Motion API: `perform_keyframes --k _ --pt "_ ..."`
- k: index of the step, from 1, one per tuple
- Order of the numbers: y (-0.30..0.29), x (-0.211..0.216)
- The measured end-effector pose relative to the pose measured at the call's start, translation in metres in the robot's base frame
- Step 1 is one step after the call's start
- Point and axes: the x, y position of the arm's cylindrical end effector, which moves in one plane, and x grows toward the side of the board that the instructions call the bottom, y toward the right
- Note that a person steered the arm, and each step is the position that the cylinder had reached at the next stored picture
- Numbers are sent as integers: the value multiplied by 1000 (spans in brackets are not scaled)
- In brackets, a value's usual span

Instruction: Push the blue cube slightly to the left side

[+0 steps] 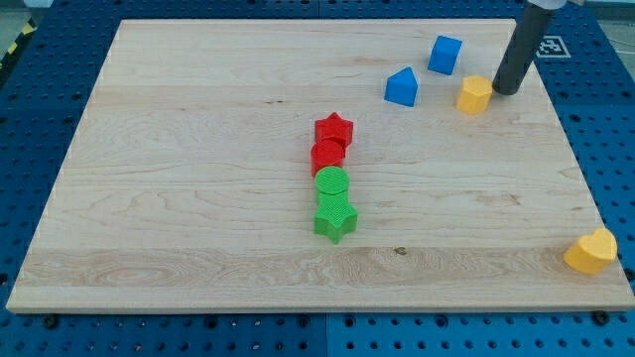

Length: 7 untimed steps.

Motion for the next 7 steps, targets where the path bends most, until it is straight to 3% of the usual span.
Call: perform_keyframes --k 2,4,5,7 --pt "-4 -37" --pt "-44 -58" --pt "-72 -52" --pt "-72 -12"
